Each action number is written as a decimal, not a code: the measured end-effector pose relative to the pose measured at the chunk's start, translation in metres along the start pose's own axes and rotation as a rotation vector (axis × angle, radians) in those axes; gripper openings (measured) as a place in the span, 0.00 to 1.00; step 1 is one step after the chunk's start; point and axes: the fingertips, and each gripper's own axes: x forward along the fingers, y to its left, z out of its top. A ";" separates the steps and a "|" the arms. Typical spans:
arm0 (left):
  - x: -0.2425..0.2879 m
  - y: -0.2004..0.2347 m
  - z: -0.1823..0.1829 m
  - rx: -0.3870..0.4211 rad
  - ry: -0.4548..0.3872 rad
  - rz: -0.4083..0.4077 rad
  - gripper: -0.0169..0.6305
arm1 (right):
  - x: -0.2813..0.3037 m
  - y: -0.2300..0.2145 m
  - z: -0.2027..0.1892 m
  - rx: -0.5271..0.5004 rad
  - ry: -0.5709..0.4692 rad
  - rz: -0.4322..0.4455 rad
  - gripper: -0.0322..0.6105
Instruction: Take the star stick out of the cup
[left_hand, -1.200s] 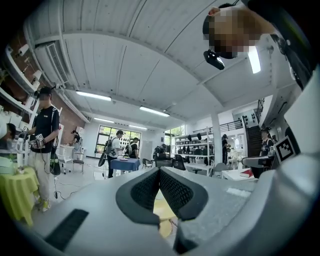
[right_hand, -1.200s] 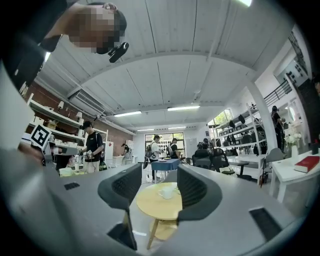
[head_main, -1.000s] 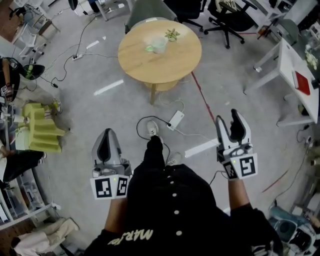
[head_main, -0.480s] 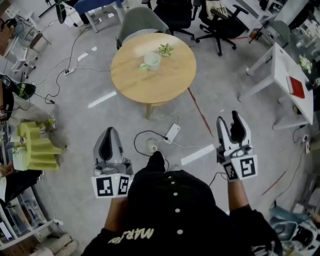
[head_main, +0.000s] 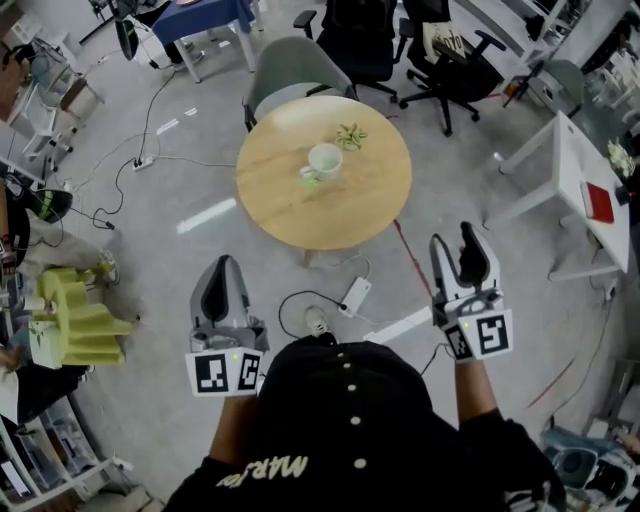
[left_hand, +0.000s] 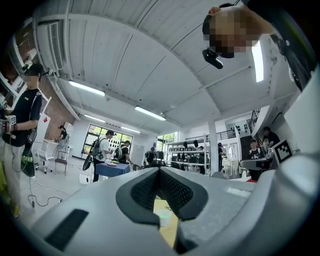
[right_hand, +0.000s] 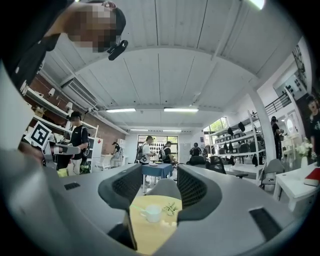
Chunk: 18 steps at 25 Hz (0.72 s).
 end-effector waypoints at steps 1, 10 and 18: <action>0.006 0.008 0.001 -0.002 -0.002 -0.004 0.03 | 0.011 0.004 0.001 -0.006 -0.001 -0.001 0.37; 0.033 0.069 0.000 -0.014 0.014 -0.006 0.03 | 0.070 0.038 -0.003 -0.018 0.022 0.010 0.37; 0.064 0.081 -0.007 -0.030 0.019 -0.017 0.03 | 0.101 0.030 -0.008 -0.033 0.028 -0.003 0.37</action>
